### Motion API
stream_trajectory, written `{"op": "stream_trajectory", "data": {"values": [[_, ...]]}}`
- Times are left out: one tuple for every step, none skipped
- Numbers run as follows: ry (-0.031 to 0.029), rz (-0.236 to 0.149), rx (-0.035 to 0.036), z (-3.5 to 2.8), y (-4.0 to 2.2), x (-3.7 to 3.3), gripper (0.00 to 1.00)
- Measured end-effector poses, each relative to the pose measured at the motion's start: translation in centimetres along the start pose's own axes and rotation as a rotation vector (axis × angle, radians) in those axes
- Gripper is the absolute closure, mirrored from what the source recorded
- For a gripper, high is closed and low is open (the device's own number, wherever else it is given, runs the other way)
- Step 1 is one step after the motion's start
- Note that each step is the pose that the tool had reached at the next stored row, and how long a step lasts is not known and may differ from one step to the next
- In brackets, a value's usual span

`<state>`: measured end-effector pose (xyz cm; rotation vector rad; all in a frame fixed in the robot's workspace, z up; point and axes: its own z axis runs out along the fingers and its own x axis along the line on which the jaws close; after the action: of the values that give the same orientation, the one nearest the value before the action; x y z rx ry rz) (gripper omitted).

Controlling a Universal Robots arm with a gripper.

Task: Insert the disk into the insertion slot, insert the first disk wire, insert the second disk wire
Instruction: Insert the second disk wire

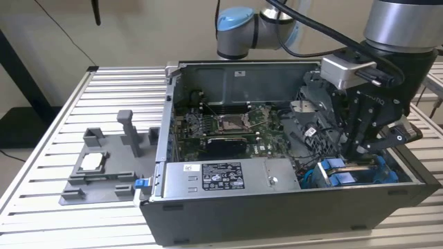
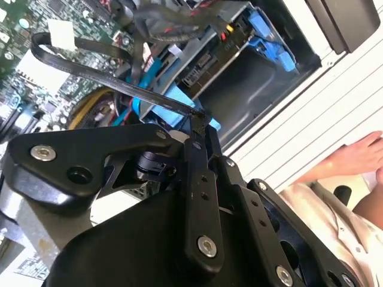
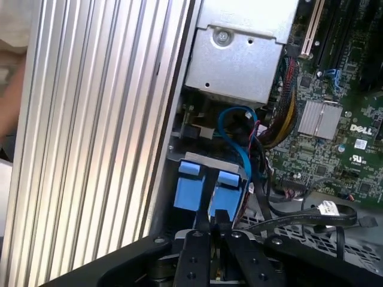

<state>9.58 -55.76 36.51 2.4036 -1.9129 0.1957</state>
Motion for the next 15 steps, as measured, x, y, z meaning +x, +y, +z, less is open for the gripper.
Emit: {"op": "stream_trajectory", "data": {"values": [[-0.0011,-0.001,-0.0044,0.11,0.01,0.27,0.84],[-0.0013,0.0,-0.0047,0.26,0.04,0.38,0.84],[-0.0031,0.003,-0.0049,0.42,0.05,0.39,0.84],[-0.0067,0.008,-0.0046,0.48,0.05,0.39,0.84],[-0.0132,0.015,-0.0041,0.54,0.04,0.39,0.84],[-0.0219,0.025,-0.0033,0.59,0.04,0.38,0.84],[-0.0333,0.034,-0.0019,0.62,0.04,0.37,0.84],[-0.0469,0.041,0.0002,0.64,0.05,0.37,0.84],[-0.064,0.047,0.0032,0.65,0.05,0.37,0.84],[-0.0821,0.052,0.0065,0.66,0.05,0.36,0.84],[-0.0994,0.056,0.0098,0.66,0.05,0.36,0.84],[-0.1174,0.06,0.0132,0.67,0.04,0.36,0.84],[-0.1349,0.063,0.0165,0.68,0.04,0.36,0.84],[-0.1459,0.064,0.0187,0.69,-0.06,0.4,0.84],[-0.1485,0.064,0.0165,0.71,-0.27,0.47,0.84]]}}
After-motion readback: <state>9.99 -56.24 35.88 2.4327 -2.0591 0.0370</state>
